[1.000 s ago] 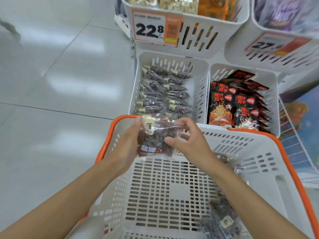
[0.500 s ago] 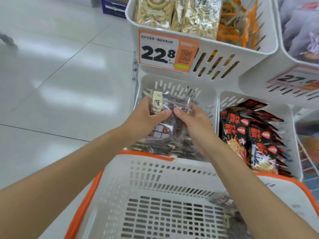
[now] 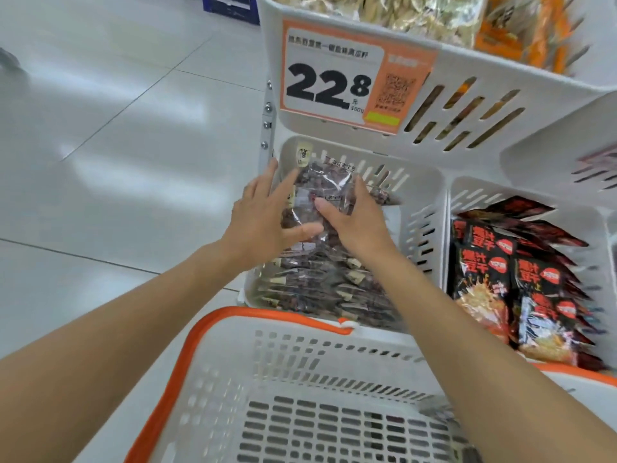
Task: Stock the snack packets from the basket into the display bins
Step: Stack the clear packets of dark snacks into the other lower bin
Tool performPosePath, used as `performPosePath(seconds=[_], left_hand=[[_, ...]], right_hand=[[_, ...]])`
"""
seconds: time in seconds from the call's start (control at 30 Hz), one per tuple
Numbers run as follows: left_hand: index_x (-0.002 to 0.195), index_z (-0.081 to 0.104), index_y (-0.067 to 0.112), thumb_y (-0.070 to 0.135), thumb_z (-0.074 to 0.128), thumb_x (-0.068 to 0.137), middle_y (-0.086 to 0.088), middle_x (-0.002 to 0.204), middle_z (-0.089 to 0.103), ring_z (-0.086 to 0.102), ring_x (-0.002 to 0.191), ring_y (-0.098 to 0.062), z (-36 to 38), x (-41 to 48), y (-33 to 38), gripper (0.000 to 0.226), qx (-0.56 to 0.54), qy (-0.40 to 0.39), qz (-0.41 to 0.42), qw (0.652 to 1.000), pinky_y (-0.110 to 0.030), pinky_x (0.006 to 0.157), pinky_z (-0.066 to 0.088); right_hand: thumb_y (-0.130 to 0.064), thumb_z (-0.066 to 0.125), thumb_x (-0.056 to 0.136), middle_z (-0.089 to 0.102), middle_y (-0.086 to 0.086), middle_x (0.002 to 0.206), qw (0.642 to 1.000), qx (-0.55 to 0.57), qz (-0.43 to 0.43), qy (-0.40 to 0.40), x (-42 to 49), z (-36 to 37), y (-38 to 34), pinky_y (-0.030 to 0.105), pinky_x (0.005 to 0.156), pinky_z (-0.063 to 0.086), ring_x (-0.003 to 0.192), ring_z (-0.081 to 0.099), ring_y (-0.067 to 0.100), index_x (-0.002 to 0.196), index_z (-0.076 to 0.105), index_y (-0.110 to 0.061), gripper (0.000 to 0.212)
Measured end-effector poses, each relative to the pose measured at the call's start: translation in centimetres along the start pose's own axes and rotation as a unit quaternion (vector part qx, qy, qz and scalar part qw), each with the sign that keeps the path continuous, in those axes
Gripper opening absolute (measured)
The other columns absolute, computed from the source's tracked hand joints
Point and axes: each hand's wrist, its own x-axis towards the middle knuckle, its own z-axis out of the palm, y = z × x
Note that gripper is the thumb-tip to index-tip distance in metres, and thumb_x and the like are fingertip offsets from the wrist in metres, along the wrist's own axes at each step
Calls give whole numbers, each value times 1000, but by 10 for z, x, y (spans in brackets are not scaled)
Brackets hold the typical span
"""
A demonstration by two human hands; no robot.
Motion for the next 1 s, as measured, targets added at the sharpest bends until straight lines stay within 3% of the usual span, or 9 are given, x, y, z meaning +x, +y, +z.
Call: performPosePath(seconds=[0.07,0.2,0.3,0.4,0.57,0.67,0.77,0.87,1.0], left_hand=[[156,0,32,74,66,64,0,164,-13,-1,150,-27,-2,-8,-2,121,-9,-34,7,999,-50,118,16],[156,2,30,61,81,63,-3,165,-4,3,150,-26,-2,-20,-12,126,-3,-15,-15,1000,-47,119,18],[156,12,27,57,82,64,-4,164,10,10,149,-24,0,-25,-11,119,-22,17,1,1000,-46,120,21],[156,17,26,50,82,68,-2,161,23,21,147,-23,-4,-17,-4,112,-8,92,64,994,-46,117,27],[157,4,26,48,76,78,5,164,10,10,150,-21,6,-9,1,109,-5,58,6,998,-48,119,23],[155,17,24,54,75,76,0,164,8,10,149,-23,11,-21,-9,103,-3,59,-20,998,-47,118,23],[153,21,20,52,77,75,-3,164,9,16,148,-23,11,-25,-15,101,-38,64,-13,997,-44,118,26],[156,7,19,54,73,78,-4,165,1,18,148,-27,13,-24,-13,108,-19,56,-3,998,-43,115,30],[156,-1,29,55,76,74,-3,165,-5,20,148,-27,4,-27,-11,115,17,50,10,999,-45,111,37]], right_hand=[[-51,68,86,28,-2,159,1000,22,4,7,-5,-2,2,20,107,26,143,32,17,157,7,-20,99],[-57,77,74,21,-1,161,1000,-6,24,16,-22,4,9,47,115,33,144,30,23,156,7,-26,112],[-52,78,75,54,2,130,998,-36,38,44,-28,8,13,35,94,48,117,55,22,145,38,-19,87],[-46,78,78,59,0,105,995,-6,8,97,-26,7,8,26,76,45,91,56,15,125,54,-19,60],[-49,72,83,43,4,141,996,-38,35,71,-14,4,1,35,105,41,129,45,22,145,39,-15,78],[-51,68,86,24,4,157,996,-67,51,4,-16,2,1,39,112,32,143,31,24,155,22,-18,90],[-48,68,87,17,0,158,998,-46,28,20,-19,3,5,38,115,33,142,32,21,157,14,-20,92],[-41,67,90,20,-1,157,999,-31,11,26,-20,6,5,33,113,33,138,36,19,157,14,-23,88],[-44,72,85,22,-1,156,999,10,12,39,-22,7,13,47,105,45,132,46,23,156,17,-31,91]])
